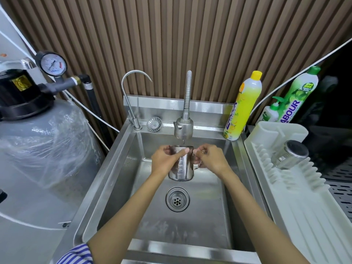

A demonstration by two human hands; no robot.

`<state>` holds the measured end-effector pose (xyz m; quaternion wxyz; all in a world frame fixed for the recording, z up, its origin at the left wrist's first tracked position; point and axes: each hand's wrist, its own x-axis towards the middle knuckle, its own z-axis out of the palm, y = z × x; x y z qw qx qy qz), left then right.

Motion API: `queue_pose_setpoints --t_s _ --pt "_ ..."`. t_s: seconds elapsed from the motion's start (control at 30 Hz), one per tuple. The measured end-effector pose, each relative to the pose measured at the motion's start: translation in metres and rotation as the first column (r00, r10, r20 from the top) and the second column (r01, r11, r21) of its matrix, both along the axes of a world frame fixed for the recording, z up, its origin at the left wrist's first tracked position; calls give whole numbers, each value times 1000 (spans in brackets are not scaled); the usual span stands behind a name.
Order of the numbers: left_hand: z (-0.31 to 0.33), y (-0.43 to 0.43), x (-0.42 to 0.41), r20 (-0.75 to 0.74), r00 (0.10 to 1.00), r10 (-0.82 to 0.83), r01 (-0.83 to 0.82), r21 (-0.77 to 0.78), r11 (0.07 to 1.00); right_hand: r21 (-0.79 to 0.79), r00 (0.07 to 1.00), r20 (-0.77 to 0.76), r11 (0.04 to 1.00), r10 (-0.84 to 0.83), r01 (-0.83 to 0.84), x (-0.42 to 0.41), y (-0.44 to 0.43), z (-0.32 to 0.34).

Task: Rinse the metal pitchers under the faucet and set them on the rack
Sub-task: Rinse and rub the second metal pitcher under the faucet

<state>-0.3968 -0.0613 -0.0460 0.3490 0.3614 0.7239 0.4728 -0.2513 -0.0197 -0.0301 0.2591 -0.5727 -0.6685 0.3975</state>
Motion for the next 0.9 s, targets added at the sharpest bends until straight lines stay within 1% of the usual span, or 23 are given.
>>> queue_pose_setpoints --t_s 0.03,0.1,0.13,0.17,0.23,0.33,0.4,0.47,0.5,0.57,0.6,0.63,0.7,0.8,0.83,0.9 --pt "-3 -1 1 137 990 -29 34 -36 999 2 997 74 1000 5 -5 1 2 6" --pt "-11 -7 6 394 916 -77 103 -45 994 8 988 151 1000 6 -7 3 3 18" --pt "-14 -9 9 479 872 -102 125 -16 992 23 983 181 1000 -1 -4 4 3 23" --pt "-15 -10 11 533 837 -120 132 16 991 43 978 209 999 -8 -1 5 3 27" --pt "-16 -7 14 597 792 -129 115 61 991 89 970 241 996 -16 -6 4 1 32" --pt "-12 1 16 595 792 -135 95 97 991 175 969 244 985 -38 -6 3 -1 31" --pt "-8 6 12 607 783 -139 88 114 990 155 985 156 987 -75 51 4 0 24" --pt "-6 8 4 621 766 -165 133 99 986 41 987 6 986 -161 161 7 3 15" --pt "-5 9 -1 583 790 -192 194 60 979 -43 973 -78 976 -215 212 9 4 10" --pt "-7 7 -7 483 838 -255 327 -71 942 -205 914 -253 941 -316 269 11 3 -2" --pt "-9 6 -8 484 831 -275 369 -109 923 -262 880 -321 926 -350 272 11 2 -7" --pt "-11 6 -6 530 806 -264 373 -108 922 -293 856 -364 917 -367 269 11 2 -11" --pt "-14 6 0 600 770 -219 315 -58 947 -354 810 -442 904 -387 239 10 2 -15" --pt "-21 12 5 583 795 -168 211 -5 978 -492 701 -536 849 -470 193 12 6 -20" --pt "-22 14 7 578 801 -154 180 11 984 -533 678 -545 828 -493 174 13 8 -22" --pt "-24 17 11 544 831 -114 123 21 992 -596 661 -544 793 -518 131 14 10 -27"
